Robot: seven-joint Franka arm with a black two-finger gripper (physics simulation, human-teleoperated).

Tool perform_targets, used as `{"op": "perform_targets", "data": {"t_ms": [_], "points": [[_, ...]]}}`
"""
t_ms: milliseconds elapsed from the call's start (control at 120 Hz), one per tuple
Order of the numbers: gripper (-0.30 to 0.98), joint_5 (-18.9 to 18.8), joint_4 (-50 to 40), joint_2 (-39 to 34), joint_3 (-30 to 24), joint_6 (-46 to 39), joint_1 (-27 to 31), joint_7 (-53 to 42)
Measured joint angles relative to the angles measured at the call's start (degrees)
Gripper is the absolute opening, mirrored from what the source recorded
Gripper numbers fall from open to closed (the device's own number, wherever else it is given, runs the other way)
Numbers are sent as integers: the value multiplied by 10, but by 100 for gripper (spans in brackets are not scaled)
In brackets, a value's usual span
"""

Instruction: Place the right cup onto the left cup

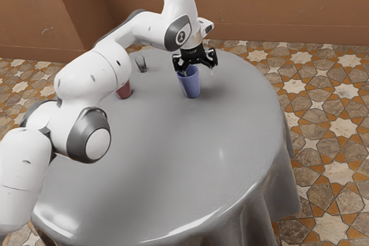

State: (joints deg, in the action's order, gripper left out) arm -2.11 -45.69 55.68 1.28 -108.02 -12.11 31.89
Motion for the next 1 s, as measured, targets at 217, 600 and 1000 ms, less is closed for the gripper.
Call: {"op": "perform_targets", "data": {"t_ms": [217, 600, 1000], "points": [[14, 0, 0, 1, 1, 4, 3, 5], [-7, 0, -2, -2, 1, 11, 3, 12], [-9, -4, -143, -176, 6, 68, 32, 19]]}}
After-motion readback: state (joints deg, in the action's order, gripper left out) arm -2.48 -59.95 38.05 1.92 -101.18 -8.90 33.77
